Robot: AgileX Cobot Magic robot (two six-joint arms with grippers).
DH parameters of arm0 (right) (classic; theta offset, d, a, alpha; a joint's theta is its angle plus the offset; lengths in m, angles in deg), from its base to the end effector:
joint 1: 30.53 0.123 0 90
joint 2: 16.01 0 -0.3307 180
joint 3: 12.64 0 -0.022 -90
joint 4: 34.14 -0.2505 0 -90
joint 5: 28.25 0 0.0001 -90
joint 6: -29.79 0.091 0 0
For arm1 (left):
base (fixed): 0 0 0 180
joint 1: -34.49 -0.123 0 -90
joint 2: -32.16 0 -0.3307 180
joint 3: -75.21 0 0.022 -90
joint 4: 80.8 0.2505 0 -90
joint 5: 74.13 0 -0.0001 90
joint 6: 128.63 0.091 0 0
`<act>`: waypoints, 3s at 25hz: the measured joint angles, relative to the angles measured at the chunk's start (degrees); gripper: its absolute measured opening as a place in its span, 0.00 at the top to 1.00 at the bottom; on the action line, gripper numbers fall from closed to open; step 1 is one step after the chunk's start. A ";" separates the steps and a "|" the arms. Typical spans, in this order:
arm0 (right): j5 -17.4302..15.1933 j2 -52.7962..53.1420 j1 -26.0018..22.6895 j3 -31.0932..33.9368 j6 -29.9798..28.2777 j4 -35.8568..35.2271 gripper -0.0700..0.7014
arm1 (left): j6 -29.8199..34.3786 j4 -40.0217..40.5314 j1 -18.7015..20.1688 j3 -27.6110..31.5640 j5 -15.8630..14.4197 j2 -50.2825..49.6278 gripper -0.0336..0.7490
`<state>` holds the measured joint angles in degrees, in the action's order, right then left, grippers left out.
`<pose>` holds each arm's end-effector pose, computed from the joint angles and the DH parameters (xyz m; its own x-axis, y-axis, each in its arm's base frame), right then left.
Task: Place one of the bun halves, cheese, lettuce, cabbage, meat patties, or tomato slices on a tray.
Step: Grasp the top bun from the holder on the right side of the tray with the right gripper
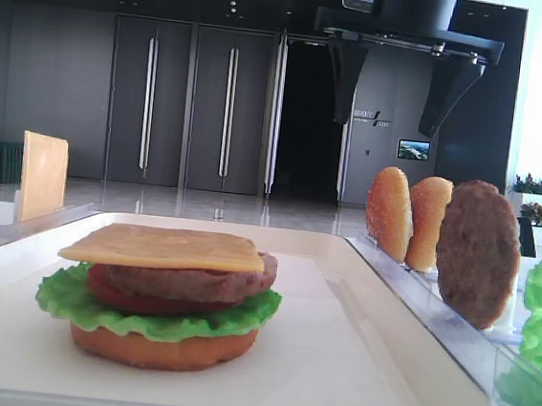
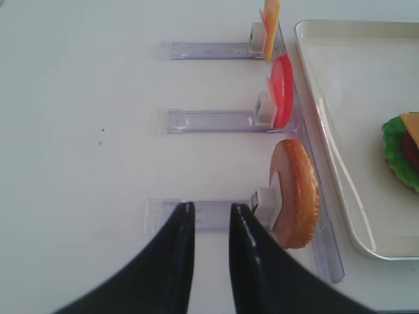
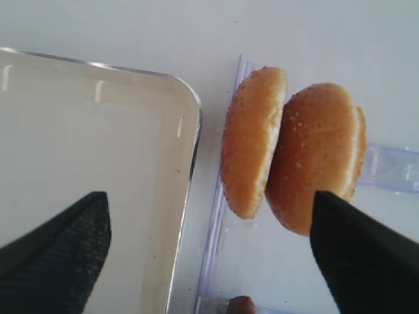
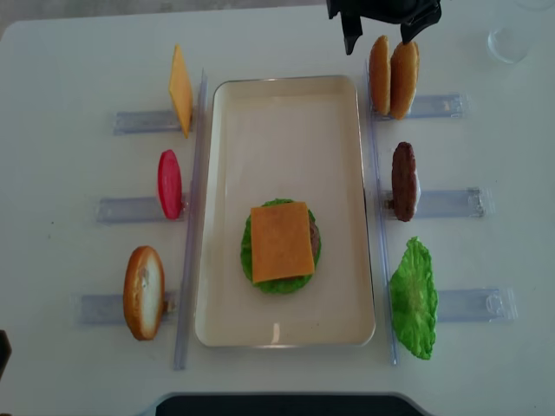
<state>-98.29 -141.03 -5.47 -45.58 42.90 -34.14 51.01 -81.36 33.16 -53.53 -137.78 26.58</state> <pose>0.4246 0.1985 0.3201 -0.9357 -0.1871 -0.2990 -0.2170 0.9737 0.0696 -0.0531 -0.0020 0.2643 -0.5070 -0.0224 -0.8616 -0.0211 0.9997 -0.0136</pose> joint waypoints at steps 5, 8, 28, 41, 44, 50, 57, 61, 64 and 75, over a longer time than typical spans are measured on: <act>0.00 -0.06 -1.15 0.00 -0.35 0.00 0.15 | 0.00 0.00 0.00 0.00 0.00 0.00 0.78; 0.00 -0.06 -1.21 0.00 -0.46 0.00 0.15 | 0.00 0.00 0.00 0.00 0.00 0.00 0.78; 0.00 -0.06 -2.57 0.00 -0.52 0.00 0.19 | 0.00 0.00 0.00 0.00 0.00 0.00 0.78; 0.05 -3.43 -2.57 0.00 -0.82 -2.74 0.19 | 0.00 0.00 0.00 0.00 0.00 0.00 0.78; 0.05 -4.29 -2.08 0.00 -0.82 -3.25 0.19 | 0.00 0.00 0.00 0.00 0.00 0.00 0.78; 0.05 -5.63 -1.75 0.00 -0.85 -2.71 0.19 | 0.00 0.00 0.00 0.00 0.00 0.00 0.78; 0.05 -5.63 -1.75 0.00 -0.57 -1.70 0.19 | 0.00 0.00 0.00 0.00 0.00 0.00 0.78; 0.05 -5.63 -1.75 0.00 -0.46 -1.80 0.19 | 0.00 0.00 0.00 0.00 0.00 0.00 0.78; 0.05 -5.63 -1.75 0.00 -0.36 -1.82 0.19 | 0.00 0.00 0.00 0.00 0.00 0.00 0.78; 0.70 -5.97 -1.75 0.00 0.06 -1.89 0.22 | 0.00 0.00 0.00 0.00 0.00 0.00 0.78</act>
<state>-97.59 -147.00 -7.22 -45.58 42.96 -36.02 51.01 -81.36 33.16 -53.53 -137.78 26.58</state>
